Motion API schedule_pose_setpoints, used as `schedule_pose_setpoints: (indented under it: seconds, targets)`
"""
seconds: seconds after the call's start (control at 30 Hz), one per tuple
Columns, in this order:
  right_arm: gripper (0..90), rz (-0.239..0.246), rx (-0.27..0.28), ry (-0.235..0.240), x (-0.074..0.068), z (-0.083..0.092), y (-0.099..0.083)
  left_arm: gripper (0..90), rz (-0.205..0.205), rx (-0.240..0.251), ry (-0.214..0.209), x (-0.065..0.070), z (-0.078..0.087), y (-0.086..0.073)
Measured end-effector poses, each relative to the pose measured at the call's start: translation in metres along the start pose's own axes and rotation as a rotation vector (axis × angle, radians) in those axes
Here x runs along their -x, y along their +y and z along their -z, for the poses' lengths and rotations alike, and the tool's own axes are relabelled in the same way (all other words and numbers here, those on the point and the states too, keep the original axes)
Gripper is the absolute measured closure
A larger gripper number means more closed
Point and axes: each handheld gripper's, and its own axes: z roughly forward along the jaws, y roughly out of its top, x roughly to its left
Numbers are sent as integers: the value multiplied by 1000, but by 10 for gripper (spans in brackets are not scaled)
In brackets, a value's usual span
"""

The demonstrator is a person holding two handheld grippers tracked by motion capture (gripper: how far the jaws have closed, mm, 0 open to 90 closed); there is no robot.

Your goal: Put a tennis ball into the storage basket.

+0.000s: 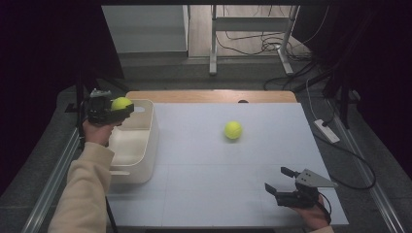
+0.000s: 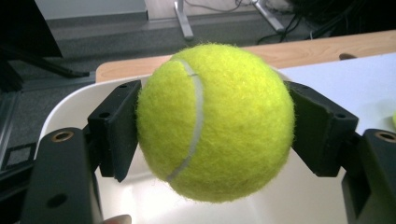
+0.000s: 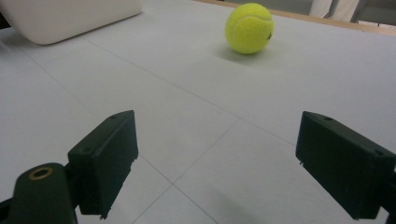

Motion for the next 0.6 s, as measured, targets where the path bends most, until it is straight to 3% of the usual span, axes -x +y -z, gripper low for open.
schedule_pose_setpoints:
  seconds: [0.2, 0.6]
  targets:
    - [130, -3, 0, 1, 1, 0, 0, 259, -13, -31, -4, 0, -4, -1]
    - [130, -2, -2, 1, 0, 0, 0, 256, -16, -34, 0, 0, -4, -1]
